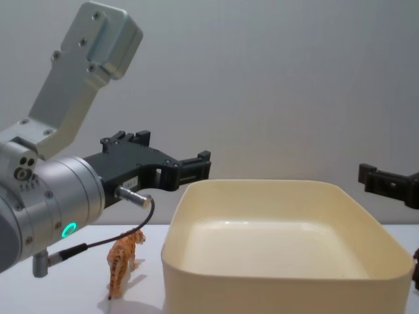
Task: Pick up the toy alternately with two hands and place it into the central storage box.
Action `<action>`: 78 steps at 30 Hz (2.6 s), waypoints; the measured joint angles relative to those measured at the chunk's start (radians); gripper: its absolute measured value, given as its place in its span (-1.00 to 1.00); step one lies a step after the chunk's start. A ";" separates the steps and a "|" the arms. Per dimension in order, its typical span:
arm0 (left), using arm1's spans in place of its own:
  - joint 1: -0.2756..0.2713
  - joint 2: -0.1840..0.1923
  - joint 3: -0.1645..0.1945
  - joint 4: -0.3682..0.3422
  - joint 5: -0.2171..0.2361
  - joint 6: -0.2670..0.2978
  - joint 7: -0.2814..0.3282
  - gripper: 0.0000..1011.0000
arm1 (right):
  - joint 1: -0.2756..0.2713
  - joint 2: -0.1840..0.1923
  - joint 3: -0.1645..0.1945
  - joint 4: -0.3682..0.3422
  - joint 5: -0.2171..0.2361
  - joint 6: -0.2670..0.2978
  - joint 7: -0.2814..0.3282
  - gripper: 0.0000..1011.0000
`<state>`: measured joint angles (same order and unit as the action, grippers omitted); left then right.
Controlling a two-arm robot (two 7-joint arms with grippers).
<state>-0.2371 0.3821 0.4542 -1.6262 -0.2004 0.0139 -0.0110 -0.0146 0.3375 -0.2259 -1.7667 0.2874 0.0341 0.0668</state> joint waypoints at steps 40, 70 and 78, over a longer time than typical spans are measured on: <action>0.000 0.000 0.000 0.000 0.000 0.000 0.000 0.98 | 0.000 0.000 0.000 0.000 0.000 0.000 0.000 0.98; 0.000 0.000 0.000 0.000 0.000 0.000 0.000 0.98 | -0.076 0.036 0.036 -0.055 0.037 0.107 -0.115 0.98; 0.000 0.000 0.000 0.000 0.000 0.000 0.000 0.98 | -0.083 0.035 0.044 -0.027 0.059 0.144 -0.129 0.98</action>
<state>-0.2372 0.3821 0.4542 -1.6262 -0.2004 0.0138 -0.0110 -0.0972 0.3729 -0.1815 -1.7934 0.3466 0.1777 -0.0617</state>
